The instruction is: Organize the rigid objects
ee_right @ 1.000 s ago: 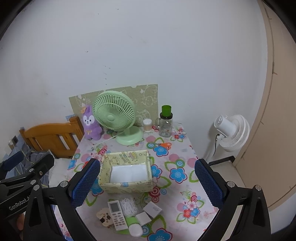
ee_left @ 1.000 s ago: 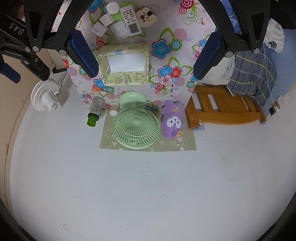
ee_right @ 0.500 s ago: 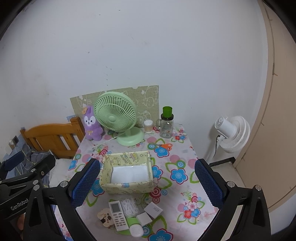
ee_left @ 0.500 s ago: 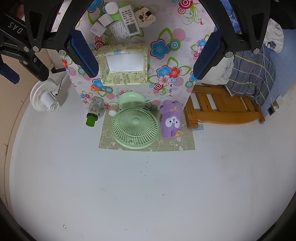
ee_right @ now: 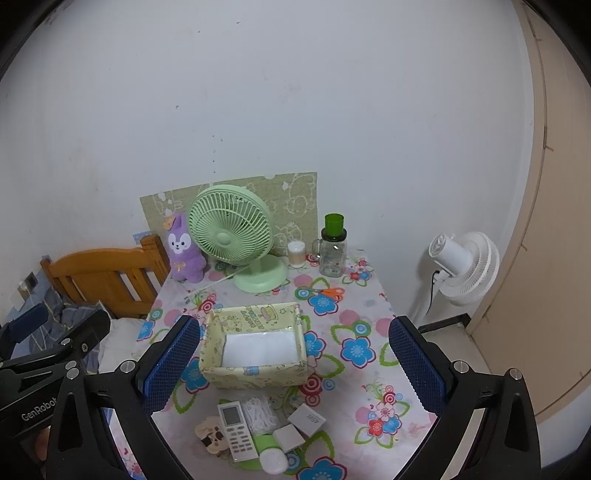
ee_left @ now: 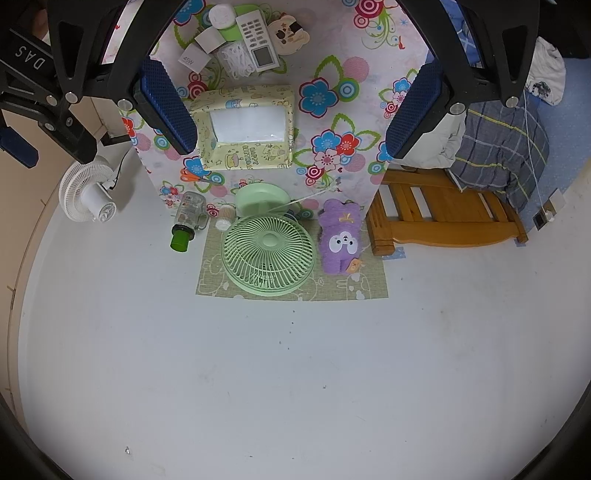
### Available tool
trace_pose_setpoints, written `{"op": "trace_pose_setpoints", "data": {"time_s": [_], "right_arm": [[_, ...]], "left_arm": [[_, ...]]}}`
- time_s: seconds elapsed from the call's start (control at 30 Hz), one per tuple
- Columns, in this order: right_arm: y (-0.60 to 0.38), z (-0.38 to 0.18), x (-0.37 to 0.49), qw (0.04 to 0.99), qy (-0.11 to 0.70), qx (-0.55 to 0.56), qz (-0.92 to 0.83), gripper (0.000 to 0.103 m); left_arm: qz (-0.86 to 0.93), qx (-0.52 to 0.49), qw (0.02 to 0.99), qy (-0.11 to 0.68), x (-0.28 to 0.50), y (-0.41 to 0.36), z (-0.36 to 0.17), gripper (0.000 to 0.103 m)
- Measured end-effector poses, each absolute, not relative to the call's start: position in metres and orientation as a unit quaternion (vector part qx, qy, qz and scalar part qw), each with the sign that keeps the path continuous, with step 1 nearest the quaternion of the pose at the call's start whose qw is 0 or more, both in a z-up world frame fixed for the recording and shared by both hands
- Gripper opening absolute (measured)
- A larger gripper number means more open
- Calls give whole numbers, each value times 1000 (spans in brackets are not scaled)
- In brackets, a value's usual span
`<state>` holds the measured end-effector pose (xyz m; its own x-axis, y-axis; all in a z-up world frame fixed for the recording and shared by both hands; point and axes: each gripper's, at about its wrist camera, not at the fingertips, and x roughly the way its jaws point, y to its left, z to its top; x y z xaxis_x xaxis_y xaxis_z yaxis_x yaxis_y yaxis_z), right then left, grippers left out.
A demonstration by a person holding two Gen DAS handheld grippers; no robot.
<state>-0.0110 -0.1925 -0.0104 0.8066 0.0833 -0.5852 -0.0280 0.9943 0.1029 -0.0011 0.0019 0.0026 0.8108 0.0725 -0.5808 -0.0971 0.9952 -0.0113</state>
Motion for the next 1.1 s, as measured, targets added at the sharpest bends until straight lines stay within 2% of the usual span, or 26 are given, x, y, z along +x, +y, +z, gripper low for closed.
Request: {"op": "trace_pose_setpoints", "data": {"time_s": [1.1], "right_arm": [[-193, -14, -3, 950, 308, 49, 29, 103]], "left_arm": [[50, -17, 951, 306, 2, 1, 4, 103]]}}
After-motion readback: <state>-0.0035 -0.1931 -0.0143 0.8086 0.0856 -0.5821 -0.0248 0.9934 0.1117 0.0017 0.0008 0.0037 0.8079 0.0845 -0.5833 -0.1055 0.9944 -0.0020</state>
